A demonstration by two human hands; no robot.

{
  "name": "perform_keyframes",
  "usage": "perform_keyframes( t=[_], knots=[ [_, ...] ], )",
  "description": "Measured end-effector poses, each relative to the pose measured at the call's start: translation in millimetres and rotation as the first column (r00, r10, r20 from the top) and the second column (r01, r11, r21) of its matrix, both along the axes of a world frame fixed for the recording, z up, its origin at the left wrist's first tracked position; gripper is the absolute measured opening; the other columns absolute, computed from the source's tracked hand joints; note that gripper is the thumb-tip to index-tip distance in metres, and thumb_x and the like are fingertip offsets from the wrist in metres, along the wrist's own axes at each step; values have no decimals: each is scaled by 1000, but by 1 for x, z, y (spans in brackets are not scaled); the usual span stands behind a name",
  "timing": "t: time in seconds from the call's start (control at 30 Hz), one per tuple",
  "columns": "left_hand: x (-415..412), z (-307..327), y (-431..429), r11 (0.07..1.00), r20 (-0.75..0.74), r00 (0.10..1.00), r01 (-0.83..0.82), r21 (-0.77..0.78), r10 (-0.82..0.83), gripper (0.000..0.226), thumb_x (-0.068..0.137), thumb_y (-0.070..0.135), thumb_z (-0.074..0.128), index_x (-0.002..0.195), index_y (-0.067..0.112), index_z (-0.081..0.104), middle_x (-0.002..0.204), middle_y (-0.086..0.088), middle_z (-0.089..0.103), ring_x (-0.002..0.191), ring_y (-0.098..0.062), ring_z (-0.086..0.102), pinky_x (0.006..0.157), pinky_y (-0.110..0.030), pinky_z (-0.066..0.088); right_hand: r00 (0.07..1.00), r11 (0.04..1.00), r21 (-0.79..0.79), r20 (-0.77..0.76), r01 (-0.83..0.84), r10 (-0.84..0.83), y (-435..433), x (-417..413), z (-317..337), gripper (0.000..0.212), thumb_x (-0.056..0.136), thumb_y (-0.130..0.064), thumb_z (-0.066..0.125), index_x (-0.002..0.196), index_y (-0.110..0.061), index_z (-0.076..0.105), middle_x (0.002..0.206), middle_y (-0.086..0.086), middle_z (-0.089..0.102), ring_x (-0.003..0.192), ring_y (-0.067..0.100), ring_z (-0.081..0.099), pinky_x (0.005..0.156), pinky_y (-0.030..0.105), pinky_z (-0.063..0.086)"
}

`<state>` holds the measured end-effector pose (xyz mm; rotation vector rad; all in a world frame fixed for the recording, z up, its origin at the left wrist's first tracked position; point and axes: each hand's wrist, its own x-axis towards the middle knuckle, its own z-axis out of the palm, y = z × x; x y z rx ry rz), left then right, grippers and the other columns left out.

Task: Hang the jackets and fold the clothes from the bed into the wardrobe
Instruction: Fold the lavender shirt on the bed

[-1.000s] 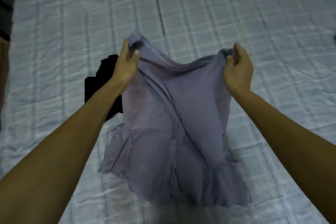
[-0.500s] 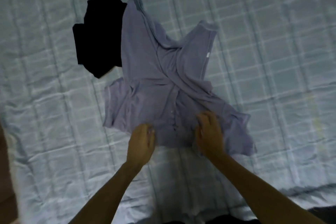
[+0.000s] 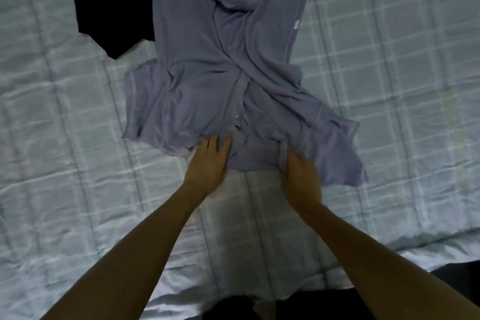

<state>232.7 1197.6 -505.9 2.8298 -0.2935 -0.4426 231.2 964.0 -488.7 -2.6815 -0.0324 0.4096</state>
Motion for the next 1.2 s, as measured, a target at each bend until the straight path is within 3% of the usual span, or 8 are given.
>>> perform_keyframes(
  t=[0.2, 0.27, 0.37, 0.57, 0.73, 0.93, 1.07, 1.2],
  knots=[
    [-35, 27, 31, 989, 83, 990, 123, -86, -116, 25, 73, -1, 55, 91, 6, 71, 79, -16, 61, 69, -29, 59, 60, -31, 44, 983, 985, -50, 74, -164, 168, -9, -14, 25, 12, 70, 2, 56, 77, -6, 61, 64, 13, 57, 56, 32, 56, 48, 36, 44],
    [-56, 44, 43, 969, 29, 984, -170, -180, 178, 27, 84, 15, 47, 97, 14, 71, 99, -12, 62, 87, -28, 59, 71, -28, 44, 983, 981, -104, -108, -162, 150, -8, -24, 39, 14, 81, -6, 52, 89, -7, 63, 78, 13, 64, 68, 34, 62, 58, 40, 50],
    [-87, 59, 55, 756, -119, 799, -597, -268, 589, 27, 87, 4, 52, 103, 15, 71, 117, -16, 54, 101, -27, 54, 83, -31, 46, 870, 931, -164, -437, -326, 227, 9, -51, 57, 28, 91, -22, 49, 116, -13, 59, 111, 10, 64, 102, 29, 61, 86, 38, 49],
    [-106, 97, 67, 295, -445, 540, -809, -508, 715, 38, 81, -18, 44, 100, 3, 70, 107, -18, 67, 100, -32, 61, 89, -37, 48, 508, 779, 106, -702, -618, 499, 83, -87, 106, 35, 97, -38, 42, 109, -9, 58, 123, 16, 57, 112, 30, 54, 93, 33, 40],
    [-91, 141, 70, -101, -652, 371, -817, -567, 661, 26, 78, 2, 57, 60, 17, 69, 59, 7, 58, 61, -9, 48, 71, -31, 43, 855, 873, 215, -202, -438, 478, 142, -44, 143, 31, 96, -19, 45, 121, -5, 56, 116, 20, 60, 101, 36, 57, 86, 43, 47],
    [-97, 174, 86, 95, -421, 604, -638, -764, 677, 25, 78, 9, 75, 62, 14, 57, 61, 7, 57, 58, -2, 53, 61, -15, 44, 754, 723, 232, 86, -651, 651, 213, 18, 208, 48, 77, -5, 58, 124, -4, 52, 125, 16, 52, 112, 32, 50, 92, 43, 42],
    [-99, 183, 116, 305, -185, 709, -503, -808, 681, 42, 71, -6, 70, 71, 25, 41, 72, 5, 50, 68, -2, 46, 66, -17, 40, 386, 410, 75, -220, -909, 896, 250, 22, 224, 60, 83, -4, 59, 139, -13, 39, 139, 15, 42, 131, 33, 34, 103, 40, 34],
    [-100, 207, 151, 310, -171, 727, -478, -822, 665, 42, 74, -10, 61, 93, 22, 42, 79, -6, 55, 65, -10, 51, 53, -28, 42, 392, 416, 51, -247, -908, 886, 284, 25, 249, 42, 86, -15, 62, 126, -13, 49, 107, 7, 59, 92, 23, 54, 74, 29, 38]
  ],
)
